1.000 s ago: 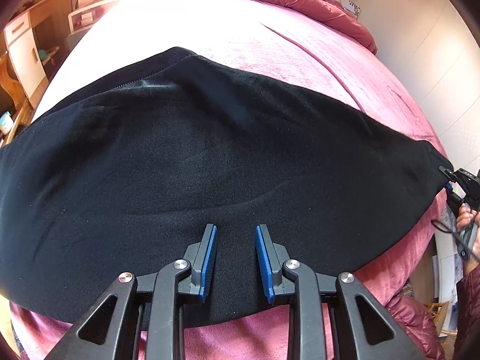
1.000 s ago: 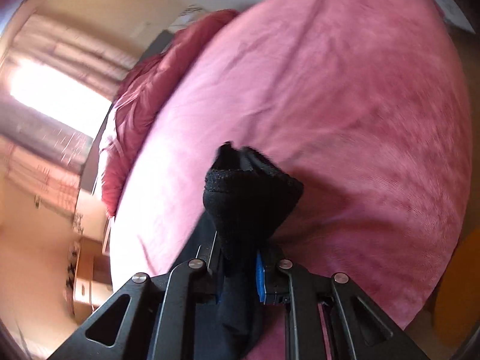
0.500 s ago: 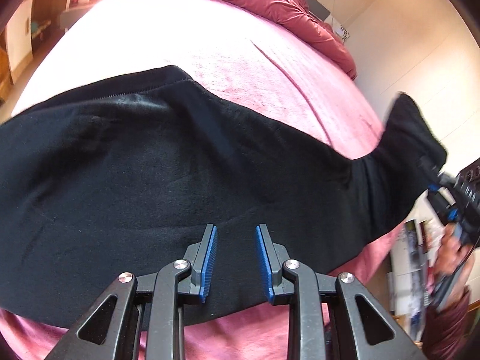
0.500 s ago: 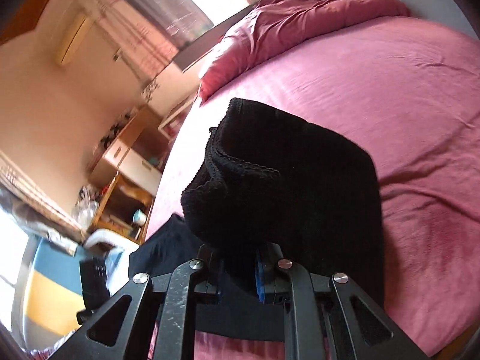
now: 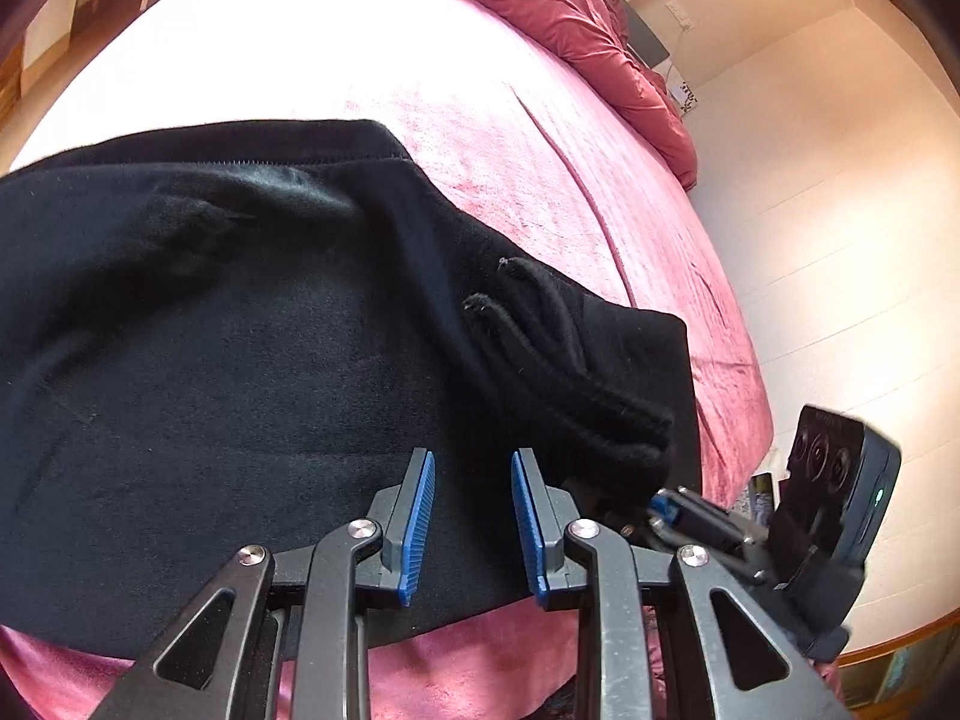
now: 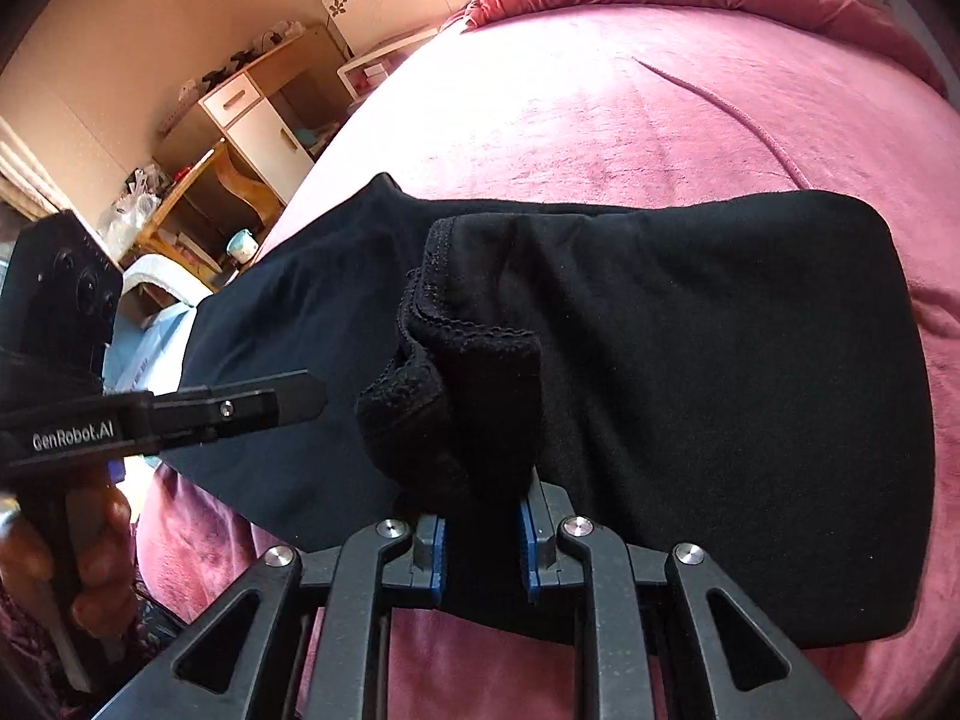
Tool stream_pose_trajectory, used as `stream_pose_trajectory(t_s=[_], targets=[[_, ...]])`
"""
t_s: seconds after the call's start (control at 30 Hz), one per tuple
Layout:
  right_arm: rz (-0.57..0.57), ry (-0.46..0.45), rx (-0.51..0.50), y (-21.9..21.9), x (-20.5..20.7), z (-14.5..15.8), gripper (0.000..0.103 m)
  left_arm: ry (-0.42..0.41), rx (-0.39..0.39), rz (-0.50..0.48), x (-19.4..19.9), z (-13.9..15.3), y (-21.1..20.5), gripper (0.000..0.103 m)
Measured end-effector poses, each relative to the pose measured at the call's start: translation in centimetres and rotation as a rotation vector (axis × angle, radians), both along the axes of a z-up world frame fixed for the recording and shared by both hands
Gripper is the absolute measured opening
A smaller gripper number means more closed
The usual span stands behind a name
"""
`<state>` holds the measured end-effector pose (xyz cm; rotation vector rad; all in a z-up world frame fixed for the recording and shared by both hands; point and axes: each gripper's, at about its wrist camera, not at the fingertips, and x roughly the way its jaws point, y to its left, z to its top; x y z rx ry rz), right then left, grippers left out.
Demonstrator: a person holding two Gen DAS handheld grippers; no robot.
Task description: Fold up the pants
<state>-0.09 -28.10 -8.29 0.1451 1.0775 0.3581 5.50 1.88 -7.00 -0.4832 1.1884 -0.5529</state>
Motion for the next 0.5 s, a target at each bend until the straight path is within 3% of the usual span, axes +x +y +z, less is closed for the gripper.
stream_pose_trajectory(t_s=[0.13, 0.23, 0.33, 0.5], targets=[[0.091, 0.037, 0.109, 0.2, -0.6, 0.7, 0.056, 0.065, -0.056, 0.01, 1.5, -0.8, -0.4, 0.031], [0.115, 0.031, 0.154, -0.7, -1.6, 2.0, 0.056, 0.105, -0.107, 0.017, 2.7, -1.8, -0.3, 0.033], [0.056, 0.028, 0.131, -3.5, -2.7, 2.5, 0.056, 0.142, -0.141, 0.011, 3.4, -2.6, -1.0, 0.044], [-0.135, 0.029, 0.071, -10.6, -5.9, 2.8, 0.056, 0.173, -0.075, -0.023, 4.5, -3.5, -3.3, 0.046]])
